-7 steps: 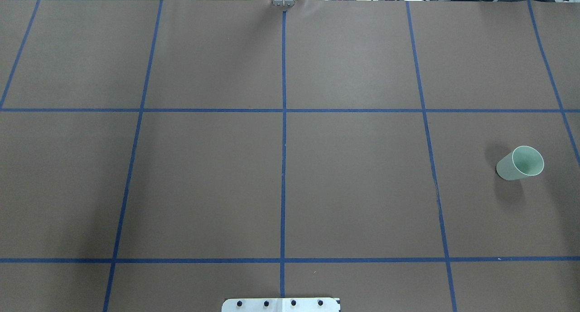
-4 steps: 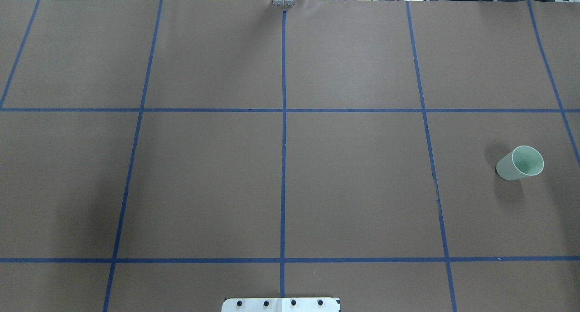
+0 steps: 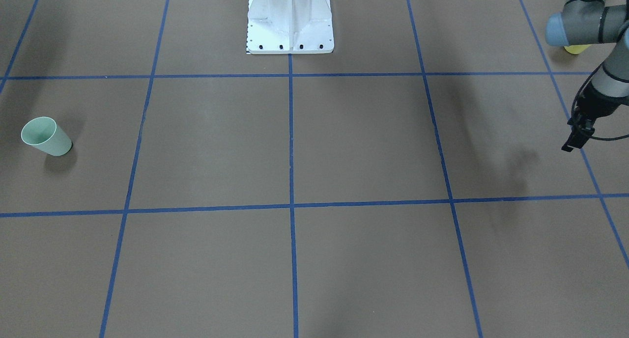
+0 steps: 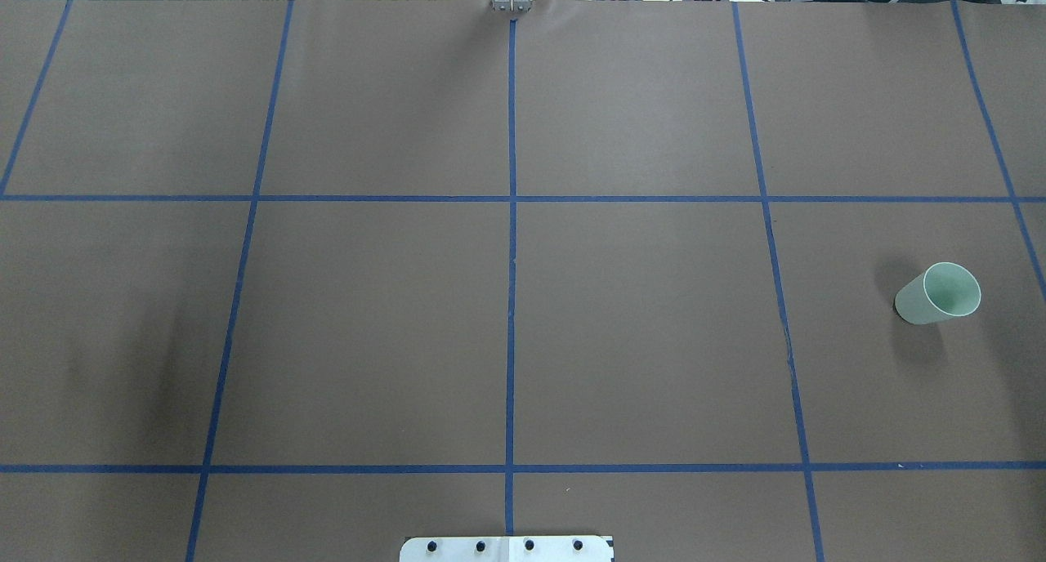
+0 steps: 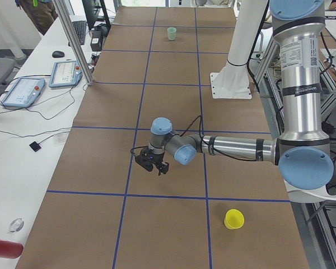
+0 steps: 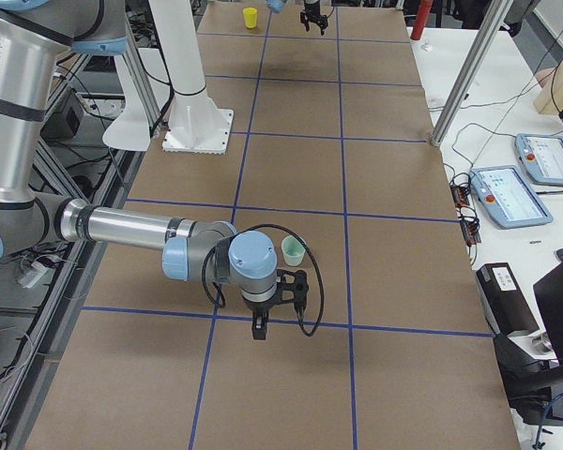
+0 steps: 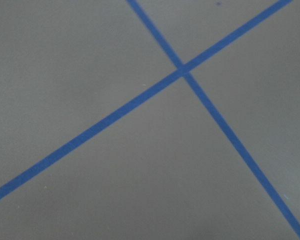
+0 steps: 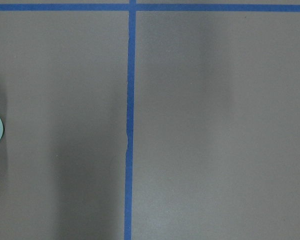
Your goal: Transfer and stack yellow cup on green cup
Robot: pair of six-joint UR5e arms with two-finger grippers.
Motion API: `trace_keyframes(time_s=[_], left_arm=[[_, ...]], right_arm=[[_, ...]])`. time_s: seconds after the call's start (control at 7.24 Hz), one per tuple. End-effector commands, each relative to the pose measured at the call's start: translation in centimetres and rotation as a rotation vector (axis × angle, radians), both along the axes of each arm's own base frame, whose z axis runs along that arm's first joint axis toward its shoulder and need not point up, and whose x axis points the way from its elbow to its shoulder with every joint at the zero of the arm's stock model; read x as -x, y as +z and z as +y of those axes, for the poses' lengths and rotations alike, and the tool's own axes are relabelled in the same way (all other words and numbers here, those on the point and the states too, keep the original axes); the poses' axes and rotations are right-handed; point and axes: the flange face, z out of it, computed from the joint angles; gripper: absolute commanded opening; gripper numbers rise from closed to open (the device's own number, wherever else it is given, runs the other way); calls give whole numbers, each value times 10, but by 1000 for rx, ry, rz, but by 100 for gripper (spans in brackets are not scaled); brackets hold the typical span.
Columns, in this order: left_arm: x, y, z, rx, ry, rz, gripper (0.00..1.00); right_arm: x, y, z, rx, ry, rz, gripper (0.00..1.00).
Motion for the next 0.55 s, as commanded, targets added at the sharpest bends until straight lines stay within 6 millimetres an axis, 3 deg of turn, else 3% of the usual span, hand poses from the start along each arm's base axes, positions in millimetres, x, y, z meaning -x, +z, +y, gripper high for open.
trace_keyframes(time_s=[0.0, 0.14, 0.28, 0.41], left_arm=[[6, 0, 44, 88, -73, -184, 100], [39, 4, 83, 99, -105, -243, 100], [49, 16, 97, 155, -159, -291, 100], [30, 25, 105, 164, -223, -416, 100]], right_arm=[[1, -6, -1, -11, -2, -3, 100], [1, -9, 0, -18, -2, -2, 100], [1, -9, 2, -16, -4, -6, 100], [1, -8, 3, -19, -8, -6, 100]])
